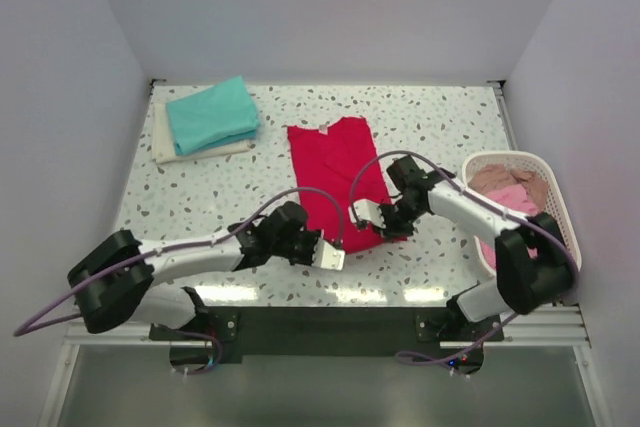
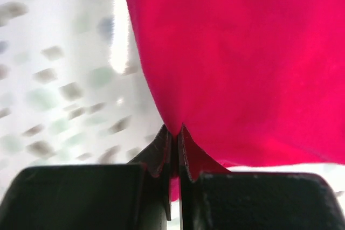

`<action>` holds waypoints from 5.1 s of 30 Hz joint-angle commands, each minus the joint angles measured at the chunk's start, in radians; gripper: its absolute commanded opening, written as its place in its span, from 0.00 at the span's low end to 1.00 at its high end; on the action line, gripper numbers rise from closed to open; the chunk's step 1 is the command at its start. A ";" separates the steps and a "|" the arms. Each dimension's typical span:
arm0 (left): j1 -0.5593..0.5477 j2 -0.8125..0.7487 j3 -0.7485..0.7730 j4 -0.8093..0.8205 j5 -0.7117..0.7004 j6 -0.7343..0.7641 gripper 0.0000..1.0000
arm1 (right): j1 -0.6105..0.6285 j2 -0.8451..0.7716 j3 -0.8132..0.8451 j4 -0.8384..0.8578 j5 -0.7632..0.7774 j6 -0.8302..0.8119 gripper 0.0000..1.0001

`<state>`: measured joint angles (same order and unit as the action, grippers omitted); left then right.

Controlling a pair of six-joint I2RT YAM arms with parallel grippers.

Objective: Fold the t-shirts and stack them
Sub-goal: Fold the tshirt, then neatly place the folded tshirt to the corner

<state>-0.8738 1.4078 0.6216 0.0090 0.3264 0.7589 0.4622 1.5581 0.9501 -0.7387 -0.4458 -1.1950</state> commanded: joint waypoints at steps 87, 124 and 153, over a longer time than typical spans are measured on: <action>0.561 0.615 0.683 -0.211 -0.165 -1.277 0.83 | -0.157 0.549 0.513 0.176 0.018 1.054 0.00; 0.519 0.149 0.730 -0.294 -0.710 -0.589 0.00 | -0.157 0.016 0.424 0.171 -0.137 0.951 0.46; 0.521 0.257 1.159 -0.448 -0.831 -0.464 0.00 | -0.157 0.019 0.352 0.206 -0.149 0.945 0.47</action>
<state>-0.3595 1.6699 1.7077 -0.4675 -0.4633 0.2588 0.3069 1.5822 1.3056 -0.5652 -0.5716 -0.2535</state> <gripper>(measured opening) 0.084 0.466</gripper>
